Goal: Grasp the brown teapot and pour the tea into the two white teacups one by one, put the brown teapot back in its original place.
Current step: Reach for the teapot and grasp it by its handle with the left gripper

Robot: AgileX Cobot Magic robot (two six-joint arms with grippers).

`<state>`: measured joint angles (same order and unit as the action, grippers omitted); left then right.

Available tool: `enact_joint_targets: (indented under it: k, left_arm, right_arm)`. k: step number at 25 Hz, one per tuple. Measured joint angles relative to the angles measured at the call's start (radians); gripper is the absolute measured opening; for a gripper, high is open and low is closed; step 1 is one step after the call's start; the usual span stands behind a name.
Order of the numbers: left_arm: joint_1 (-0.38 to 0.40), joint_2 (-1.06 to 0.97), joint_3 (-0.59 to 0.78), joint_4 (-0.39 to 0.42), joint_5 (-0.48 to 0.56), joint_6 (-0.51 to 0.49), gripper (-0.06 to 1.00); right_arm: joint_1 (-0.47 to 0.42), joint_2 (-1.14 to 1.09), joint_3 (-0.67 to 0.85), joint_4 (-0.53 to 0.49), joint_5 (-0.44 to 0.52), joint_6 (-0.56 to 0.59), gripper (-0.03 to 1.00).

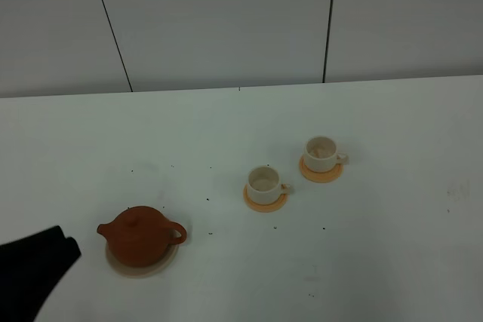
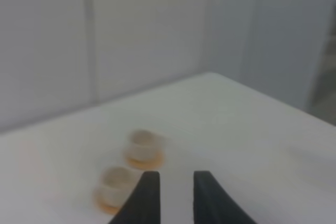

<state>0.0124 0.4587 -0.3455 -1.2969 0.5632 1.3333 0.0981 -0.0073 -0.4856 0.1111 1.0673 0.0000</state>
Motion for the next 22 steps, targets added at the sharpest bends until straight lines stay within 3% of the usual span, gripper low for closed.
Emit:
enact_joint_targets:
  k: [1, 3, 6, 8, 9, 11, 14, 17, 22]
  left_arm:
    - [0.0, 0.0, -0.037, 0.087, -0.017, -0.063, 0.23]
    - [0.0, 0.001, -0.109, 0.32, -0.032, -0.285, 0.23]
    - [0.0, 0.025, -0.216, 0.817, 0.021, -0.721, 0.23]
    - [0.0, 0.069, -0.283, 1.092, 0.114, -0.994, 0.23]
    - [0.0, 0.092, -0.305, 1.203, 0.168, -1.112, 0.23]
    - [0.0, 0.149, -0.346, 1.316, 0.235, -1.263, 0.23]
    - [0.0, 0.221, -0.365, 1.297, 0.229, -1.333, 0.23]
    - [0.0, 0.299, -0.369, 1.133, 0.145, -1.308, 0.23]
    - [0.0, 0.465, -0.369, 0.85, -0.005, -1.143, 0.23]
  right_arm:
    - [-0.001, 0.0, 0.0, 0.0, 0.0, 0.0, 0.12]
    - [-0.001, 0.0, 0.0, 0.0, 0.0, 0.0, 0.12]
    - [-0.001, 0.0, 0.0, 0.0, 0.0, 0.0, 0.13]
    - [-0.001, 0.0, 0.0, 0.0, 0.0, 0.0, 0.13]
    - [-0.001, 0.0, 0.0, 0.0, 0.0, 0.0, 0.13]
    - [-0.001, 0.0, 0.0, 0.0, 0.0, 0.0, 0.14]
    - [-0.001, 0.0, 0.0, 0.0, 0.0, 0.0, 0.14]
    - [-0.001, 0.0, 0.0, 0.0, 0.0, 0.0, 0.14]
    - [-0.001, 0.0, 0.0, 0.0, 0.0, 0.0, 0.15]
